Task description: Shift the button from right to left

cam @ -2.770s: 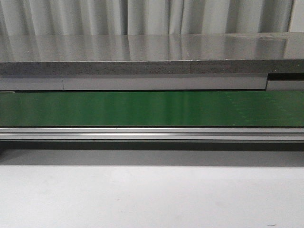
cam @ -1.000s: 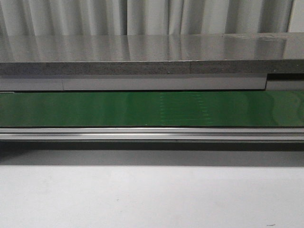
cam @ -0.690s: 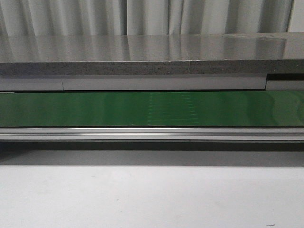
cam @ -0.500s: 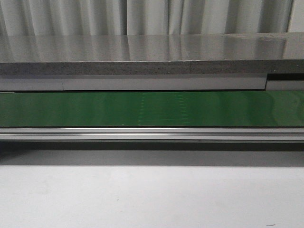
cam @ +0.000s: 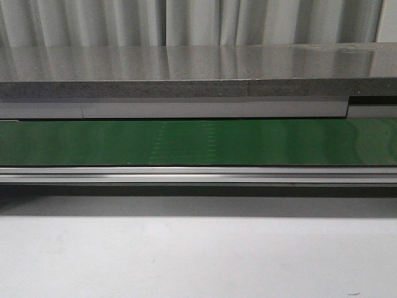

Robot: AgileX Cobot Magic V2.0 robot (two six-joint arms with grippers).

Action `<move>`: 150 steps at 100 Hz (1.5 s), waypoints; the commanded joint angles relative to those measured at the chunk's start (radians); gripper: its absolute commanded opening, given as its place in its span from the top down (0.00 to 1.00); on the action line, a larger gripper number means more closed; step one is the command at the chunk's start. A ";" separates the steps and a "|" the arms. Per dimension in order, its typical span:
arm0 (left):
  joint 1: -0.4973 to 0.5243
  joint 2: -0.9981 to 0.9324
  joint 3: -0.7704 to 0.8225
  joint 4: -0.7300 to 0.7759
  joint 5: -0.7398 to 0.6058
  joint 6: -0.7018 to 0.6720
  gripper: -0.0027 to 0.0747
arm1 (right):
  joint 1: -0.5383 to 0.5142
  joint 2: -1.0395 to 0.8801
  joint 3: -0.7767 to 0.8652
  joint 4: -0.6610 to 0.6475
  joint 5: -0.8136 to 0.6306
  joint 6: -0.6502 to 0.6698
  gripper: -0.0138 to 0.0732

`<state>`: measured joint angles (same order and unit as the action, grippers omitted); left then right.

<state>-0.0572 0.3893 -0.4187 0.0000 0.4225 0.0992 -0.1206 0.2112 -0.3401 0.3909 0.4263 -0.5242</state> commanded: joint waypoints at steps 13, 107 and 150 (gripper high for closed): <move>-0.010 -0.019 0.021 0.000 -0.245 -0.001 0.96 | -0.001 0.009 -0.025 0.018 -0.071 -0.008 0.92; -0.041 -0.431 0.457 0.094 -0.470 -0.125 0.96 | -0.001 0.009 -0.025 0.018 -0.071 -0.008 0.92; -0.041 -0.431 0.457 0.063 -0.467 -0.125 0.96 | -0.001 0.009 -0.025 0.018 -0.071 -0.008 0.92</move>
<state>-0.0927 -0.0043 -0.0024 0.0738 0.0356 -0.0129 -0.1206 0.2112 -0.3401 0.3909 0.4267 -0.5242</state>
